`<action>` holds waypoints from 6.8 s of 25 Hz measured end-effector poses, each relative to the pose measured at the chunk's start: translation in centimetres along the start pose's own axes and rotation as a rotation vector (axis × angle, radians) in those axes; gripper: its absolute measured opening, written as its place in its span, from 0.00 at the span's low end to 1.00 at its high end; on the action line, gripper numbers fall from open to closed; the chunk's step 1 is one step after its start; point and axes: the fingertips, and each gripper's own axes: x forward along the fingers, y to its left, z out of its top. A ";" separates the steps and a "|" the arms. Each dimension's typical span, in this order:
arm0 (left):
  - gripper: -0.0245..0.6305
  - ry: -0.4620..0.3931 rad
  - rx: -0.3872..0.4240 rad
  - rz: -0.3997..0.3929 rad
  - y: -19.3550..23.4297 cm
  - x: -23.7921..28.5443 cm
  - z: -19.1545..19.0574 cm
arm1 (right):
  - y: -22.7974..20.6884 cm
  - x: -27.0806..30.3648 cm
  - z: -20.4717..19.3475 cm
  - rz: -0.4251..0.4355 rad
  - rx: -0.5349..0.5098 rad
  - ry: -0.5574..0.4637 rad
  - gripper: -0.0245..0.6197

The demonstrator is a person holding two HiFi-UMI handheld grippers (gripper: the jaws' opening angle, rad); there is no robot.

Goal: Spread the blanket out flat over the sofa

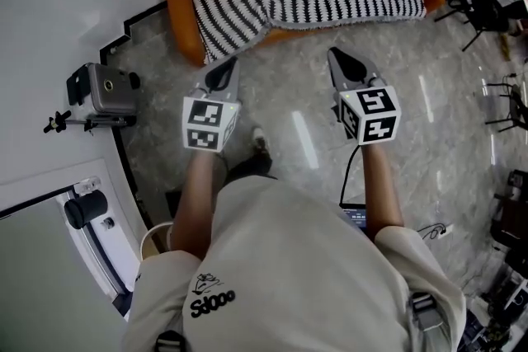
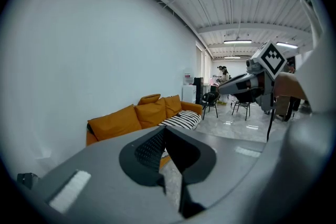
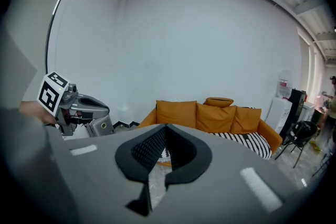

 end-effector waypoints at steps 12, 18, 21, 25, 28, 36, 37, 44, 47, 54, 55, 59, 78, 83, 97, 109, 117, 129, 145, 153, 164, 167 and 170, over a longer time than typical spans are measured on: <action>0.05 0.047 -0.041 -0.010 8.8 5.0 -1.6 | -2.1 7.1 2.8 -0.049 0.032 0.019 0.04; 0.05 0.084 -0.075 -0.022 9.5 7.7 -3.0 | -3.3 10.2 2.0 -0.052 0.057 0.054 0.04; 0.05 0.105 -0.088 -0.026 9.9 9.5 -3.9 | -4.0 12.6 1.3 -0.037 0.068 0.074 0.04; 0.05 0.143 -0.124 -0.012 10.8 12.3 -5.4 | -5.3 16.3 0.1 -0.010 0.078 0.103 0.04; 0.05 0.169 -0.161 0.016 11.5 15.0 -6.8 | -7.2 19.0 -1.2 0.007 0.090 0.127 0.05; 0.05 0.213 -0.230 0.095 13.9 23.6 -10.7 | -13.1 27.8 -4.2 0.113 0.115 0.153 0.13; 0.05 0.222 -0.236 0.102 14.2 24.8 -11.3 | -13.7 29.0 -4.8 0.128 0.117 0.163 0.16; 0.07 0.311 -0.309 0.168 15.9 31.6 -17.2 | -16.6 37.1 -10.0 0.187 0.131 0.261 0.18; 0.09 0.347 -0.352 0.201 16.7 33.1 -20.3 | -16.5 39.9 -12.7 0.216 0.135 0.308 0.18; 0.11 0.408 -0.442 0.278 18.4 35.2 -27.2 | -15.4 46.1 -18.7 0.264 0.145 0.392 0.18; 0.12 0.418 -0.454 0.289 18.6 35.2 -28.5 | -14.9 46.9 -19.9 0.271 0.149 0.404 0.18; 0.12 0.443 -0.496 0.331 19.6 35.4 -33.9 | -13.3 50.6 -24.5 0.290 0.142 0.440 0.18; 0.31 0.562 -0.661 0.429 23.2 38.7 -56.2 | -7.8 63.0 -39.5 0.330 0.107 0.505 0.23; 0.32 0.544 -0.649 0.462 24.8 39.4 -57.5 | -8.0 64.4 -41.8 0.301 0.078 0.531 0.25; 0.07 0.538 -0.651 0.492 26.3 39.3 -57.5 | -7.6 65.3 -43.6 0.223 0.018 0.620 0.07; 0.07 0.561 -0.708 0.528 27.6 33.4 -49.7 | -5.6 55.8 -37.5 0.188 0.039 0.745 0.07; 0.07 0.610 -0.654 0.638 28.9 30.6 -52.4 | -0.4 55.5 -41.9 0.282 0.029 0.770 0.07; 0.15 0.681 -0.598 0.717 26.7 31.4 -59.7 | 2.6 58.7 -50.1 0.366 0.017 0.786 0.07; 0.14 0.581 -0.538 0.596 23.8 30.4 -46.2 | -1.8 51.7 -42.0 0.284 0.063 0.762 0.20; 0.10 0.540 -0.490 0.493 20.7 27.9 -39.0 | -2.8 46.6 -35.7 0.236 0.068 0.670 0.15; 0.05 0.391 -0.438 0.397 18.8 24.7 -28.8 | -3.8 40.4 -24.3 0.189 0.033 0.480 0.04; 0.05 0.356 -0.425 0.380 18.1 22.7 -25.7 | -3.8 37.8 -21.0 0.184 0.030 0.434 0.04; 0.05 0.311 -0.414 0.371 17.6 20.7 -22.7 | -3.8 35.6 -17.1 0.184 0.023 0.371 0.04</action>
